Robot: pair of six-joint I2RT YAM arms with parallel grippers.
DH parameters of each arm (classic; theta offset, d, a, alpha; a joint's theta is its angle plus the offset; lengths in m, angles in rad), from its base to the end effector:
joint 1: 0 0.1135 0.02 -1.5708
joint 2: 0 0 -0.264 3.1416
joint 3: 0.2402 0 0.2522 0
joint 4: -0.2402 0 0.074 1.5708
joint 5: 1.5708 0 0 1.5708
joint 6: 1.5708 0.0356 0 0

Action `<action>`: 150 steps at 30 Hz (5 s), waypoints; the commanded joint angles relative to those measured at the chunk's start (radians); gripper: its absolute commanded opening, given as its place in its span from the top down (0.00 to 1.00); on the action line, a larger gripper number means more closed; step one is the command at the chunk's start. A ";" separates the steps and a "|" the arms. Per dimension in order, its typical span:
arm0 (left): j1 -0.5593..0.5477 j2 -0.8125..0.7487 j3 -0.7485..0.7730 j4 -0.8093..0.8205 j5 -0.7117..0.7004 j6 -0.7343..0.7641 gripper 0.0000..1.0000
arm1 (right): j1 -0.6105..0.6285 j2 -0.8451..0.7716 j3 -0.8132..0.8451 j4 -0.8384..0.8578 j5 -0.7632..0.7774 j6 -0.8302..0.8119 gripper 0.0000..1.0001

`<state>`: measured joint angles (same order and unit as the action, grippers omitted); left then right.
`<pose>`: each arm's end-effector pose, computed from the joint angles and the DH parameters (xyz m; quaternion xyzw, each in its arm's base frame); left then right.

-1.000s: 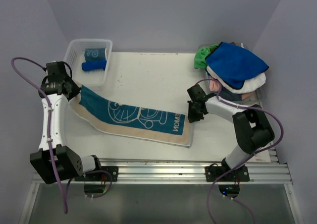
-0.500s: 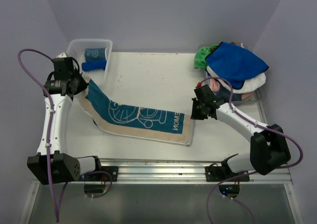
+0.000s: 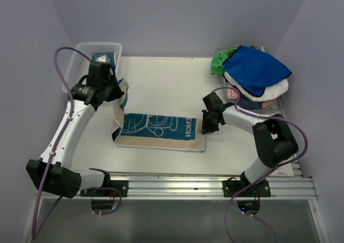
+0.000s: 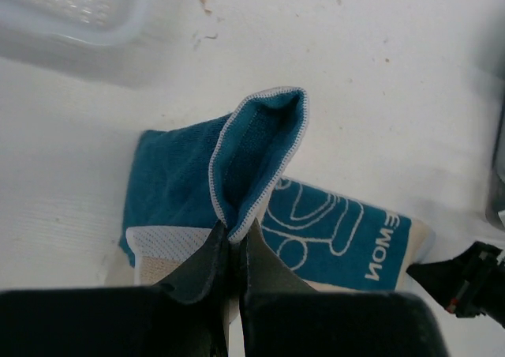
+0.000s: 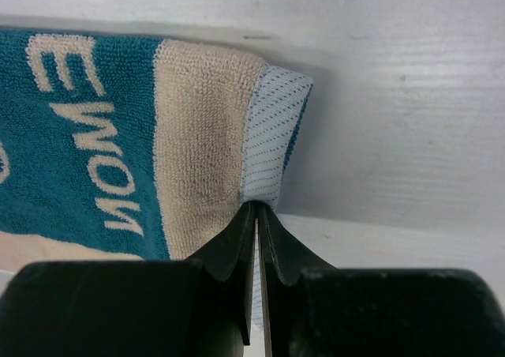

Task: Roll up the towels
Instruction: Fold the towel

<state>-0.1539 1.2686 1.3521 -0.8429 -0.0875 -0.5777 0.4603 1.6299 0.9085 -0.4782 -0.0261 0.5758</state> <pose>0.2573 -0.0368 0.3704 -0.2099 0.8938 -0.1035 0.3826 0.2674 0.1336 0.1582 0.0543 0.9812 0.1025 0.1540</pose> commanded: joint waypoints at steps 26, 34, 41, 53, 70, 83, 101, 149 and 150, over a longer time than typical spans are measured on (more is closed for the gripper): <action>-0.532 0.440 0.110 0.237 0.023 -0.330 1.00 | 0.005 0.045 0.046 0.000 0.123 -0.033 0.92; -0.532 0.407 0.093 0.220 -0.017 -0.333 1.00 | 0.005 -0.128 -0.057 0.093 0.063 0.004 0.41; -0.533 0.391 0.094 0.214 -0.023 -0.332 1.00 | 0.005 -0.119 -0.094 0.073 0.113 0.036 0.46; -0.549 0.396 0.093 0.232 -0.001 -0.337 1.00 | 0.005 -0.027 -0.129 0.162 0.031 0.056 0.98; -0.613 0.509 0.197 0.269 0.104 -0.370 1.00 | 0.005 0.013 -0.080 0.127 0.069 0.056 1.00; -0.621 0.630 0.234 0.329 0.203 -0.404 1.00 | 0.005 0.025 -0.072 0.124 0.064 0.050 1.00; -0.628 0.675 0.280 0.341 0.235 -0.429 1.00 | 0.005 0.024 -0.074 0.127 0.063 0.050 1.00; -0.351 0.367 -0.301 0.338 0.236 -0.197 0.36 | 0.040 -0.234 0.141 -0.068 0.034 -0.082 0.66; -0.351 0.374 -0.303 0.341 0.242 -0.191 0.36 | 0.047 -0.188 0.148 -0.065 0.029 -0.086 0.66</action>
<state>-0.5121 1.6184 1.0508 -0.5282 0.1471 -0.8215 0.4908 1.3960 1.0046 -0.5747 0.0490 0.5152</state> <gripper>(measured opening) 0.643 0.335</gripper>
